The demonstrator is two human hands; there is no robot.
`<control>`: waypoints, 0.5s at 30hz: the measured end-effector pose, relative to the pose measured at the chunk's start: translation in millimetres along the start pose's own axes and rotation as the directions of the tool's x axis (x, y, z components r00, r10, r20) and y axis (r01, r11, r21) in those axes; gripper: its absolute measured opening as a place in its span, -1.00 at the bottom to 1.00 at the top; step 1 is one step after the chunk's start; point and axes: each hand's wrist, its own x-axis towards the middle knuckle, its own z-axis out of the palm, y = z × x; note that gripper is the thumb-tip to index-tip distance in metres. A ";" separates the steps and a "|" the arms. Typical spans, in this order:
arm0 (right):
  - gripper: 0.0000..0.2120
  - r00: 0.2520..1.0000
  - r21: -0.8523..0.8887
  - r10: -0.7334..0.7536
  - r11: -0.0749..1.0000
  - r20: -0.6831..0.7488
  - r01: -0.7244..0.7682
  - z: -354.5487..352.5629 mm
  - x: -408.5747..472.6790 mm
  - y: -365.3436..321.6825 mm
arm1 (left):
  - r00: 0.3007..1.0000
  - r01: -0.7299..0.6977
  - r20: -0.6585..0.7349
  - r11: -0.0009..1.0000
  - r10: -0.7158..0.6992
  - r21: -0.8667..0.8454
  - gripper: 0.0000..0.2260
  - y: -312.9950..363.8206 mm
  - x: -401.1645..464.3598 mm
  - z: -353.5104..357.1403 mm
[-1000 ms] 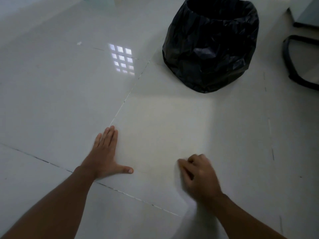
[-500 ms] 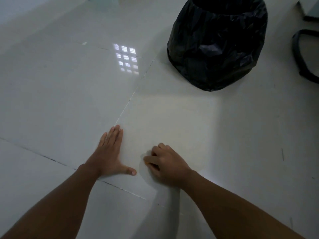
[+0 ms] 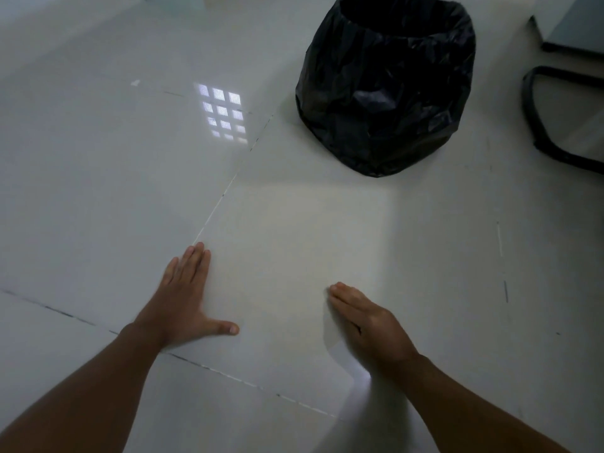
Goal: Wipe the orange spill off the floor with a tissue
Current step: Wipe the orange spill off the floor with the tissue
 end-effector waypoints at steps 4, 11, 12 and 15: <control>-0.58 0.959 0.059 0.228 0.973 -0.167 -0.222 -5.4 -7.4 13.0 | 1.000 0.006 0.006 1.000 -0.006 0.003 0.41 0.2 -0.1 -0.2; -0.79 0.937 0.088 0.244 0.969 -0.251 -0.229 2.2 -3.1 -6.4 | 1.000 -0.008 -0.001 1.000 0.008 -0.004 0.40 -0.5 -0.2 0.8; -0.80 0.953 0.101 0.209 0.976 -0.221 -0.191 8.1 4.5 -15.0 | 1.000 -0.007 -0.006 1.000 0.007 0.000 0.40 -1.0 -0.4 1.1; -0.80 0.980 0.176 0.140 0.978 -0.142 -0.115 29.7 33.4 -41.5 | 1.000 -0.005 -0.010 1.000 0.005 -0.001 0.40 -3.3 0.2 3.3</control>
